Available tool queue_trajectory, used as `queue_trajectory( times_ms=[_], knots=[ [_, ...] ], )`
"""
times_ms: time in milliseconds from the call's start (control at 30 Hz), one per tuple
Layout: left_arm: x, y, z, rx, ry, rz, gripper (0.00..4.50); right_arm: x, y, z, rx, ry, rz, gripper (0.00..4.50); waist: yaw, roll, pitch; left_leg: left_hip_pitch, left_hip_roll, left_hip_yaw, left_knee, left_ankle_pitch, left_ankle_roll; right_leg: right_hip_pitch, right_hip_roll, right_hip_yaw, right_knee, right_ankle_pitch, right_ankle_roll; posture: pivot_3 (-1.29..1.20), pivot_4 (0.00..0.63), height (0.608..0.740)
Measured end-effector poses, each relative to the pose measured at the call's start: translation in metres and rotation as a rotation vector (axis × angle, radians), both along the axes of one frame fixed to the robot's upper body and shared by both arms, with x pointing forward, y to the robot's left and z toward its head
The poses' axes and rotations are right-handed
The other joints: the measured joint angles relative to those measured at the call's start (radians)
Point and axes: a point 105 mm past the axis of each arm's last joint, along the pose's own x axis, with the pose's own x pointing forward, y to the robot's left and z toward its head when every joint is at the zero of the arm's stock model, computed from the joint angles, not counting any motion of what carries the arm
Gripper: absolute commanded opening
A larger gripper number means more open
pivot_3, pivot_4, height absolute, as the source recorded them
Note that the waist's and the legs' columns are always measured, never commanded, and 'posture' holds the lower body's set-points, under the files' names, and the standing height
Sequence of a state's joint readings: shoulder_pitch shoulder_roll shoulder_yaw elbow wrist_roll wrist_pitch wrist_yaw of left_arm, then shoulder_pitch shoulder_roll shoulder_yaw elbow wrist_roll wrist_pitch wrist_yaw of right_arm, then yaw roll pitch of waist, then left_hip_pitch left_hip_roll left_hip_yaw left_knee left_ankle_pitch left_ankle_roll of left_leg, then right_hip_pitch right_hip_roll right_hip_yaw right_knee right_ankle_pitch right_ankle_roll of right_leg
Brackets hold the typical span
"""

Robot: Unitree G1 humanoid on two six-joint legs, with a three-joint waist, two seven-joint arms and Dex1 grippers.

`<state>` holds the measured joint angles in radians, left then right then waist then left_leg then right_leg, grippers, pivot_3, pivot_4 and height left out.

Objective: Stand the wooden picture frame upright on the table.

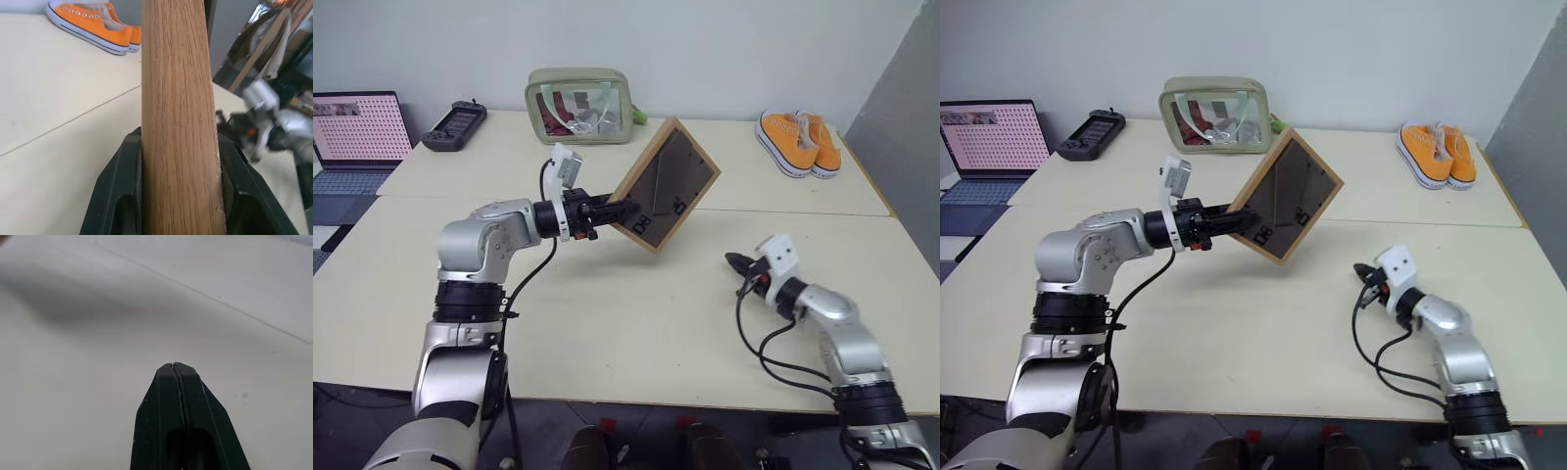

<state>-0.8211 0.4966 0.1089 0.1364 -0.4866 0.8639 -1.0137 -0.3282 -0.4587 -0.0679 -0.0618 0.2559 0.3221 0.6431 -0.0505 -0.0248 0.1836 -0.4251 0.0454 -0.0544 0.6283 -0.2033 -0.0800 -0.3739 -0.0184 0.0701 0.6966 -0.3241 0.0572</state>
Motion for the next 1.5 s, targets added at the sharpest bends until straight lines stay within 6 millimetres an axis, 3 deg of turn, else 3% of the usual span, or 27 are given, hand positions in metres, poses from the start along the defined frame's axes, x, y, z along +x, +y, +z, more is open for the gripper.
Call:
queue_trajectory(
  times_ms=[100,233,433,667,900,1200,1500],
  knots=[
    [-0.003,0.004,0.0,0.016,-0.021,0.025,1.29,-0.004,0.003,0.041,0.07,-0.076,0.037,0.0,0.0,0.0,0.0,0.0,0.0,0.0,0.0,0.0,0.0,0.0,0.0,0.0,0.0,0.0,0.0,0.0,0.15,0.74],
    [-0.004,0.008,-0.004,0.02,-0.013,0.046,1.29,-0.007,0.014,0.076,0.2,-0.099,0.073,0.7,0.002,0.0,0.0,0.0,0.0,0.0,0.0,0.0,0.0,0.0,0.0,0.0,0.0,0.0,0.0,0.0,0.15,0.74],
    [-0.003,0.008,-0.003,0.011,-0.012,0.056,1.29,-0.006,0.039,0.089,0.248,-0.095,0.118,2.17,0.002,0.0,0.0,0.0,0.0,0.0,0.0,0.0,0.0,0.0,0.0,0.0,0.0,0.0,0.0,0.0,0.15,0.74],
    [-0.008,-0.006,-0.001,-0.013,0.009,-0.016,1.29,-0.004,0.073,0.088,0.261,-0.069,0.214,2.17,0.002,0.0,0.0,0.0,0.0,0.0,0.0,0.0,0.0,-0.001,0.0,0.0,0.0,0.0,0.0,0.0,0.15,0.74],
    [-0.009,-0.011,-0.003,-0.008,0.017,-0.038,1.29,-0.005,0.089,0.093,0.258,-0.083,0.274,2.17,0.001,0.0,0.0,0.0,0.0,0.0,0.0,0.0,0.0,-0.001,0.0,0.0,0.0,0.0,0.0,0.0,0.15,0.74],
    [-0.008,-0.012,-0.006,-0.013,0.022,-0.032,1.29,-0.004,0.092,0.095,0.262,-0.082,0.282,2.17,0.002,0.0,0.0,0.0,0.0,0.0,0.0,0.0,0.0,-0.001,0.0,0.0,0.0,0.0,0.0,0.0,0.15,0.74],
    [0.005,-0.01,-0.012,-0.044,0.045,-0.018,1.29,-0.009,0.09,0.097,0.269,-0.086,0.24,2.17,0.002,0.0,0.0,-0.001,0.0,0.0,0.0,0.0,0.0,-0.002,0.0,0.0,0.0,0.0,0.0,0.0,0.15,0.74]
  ],
)
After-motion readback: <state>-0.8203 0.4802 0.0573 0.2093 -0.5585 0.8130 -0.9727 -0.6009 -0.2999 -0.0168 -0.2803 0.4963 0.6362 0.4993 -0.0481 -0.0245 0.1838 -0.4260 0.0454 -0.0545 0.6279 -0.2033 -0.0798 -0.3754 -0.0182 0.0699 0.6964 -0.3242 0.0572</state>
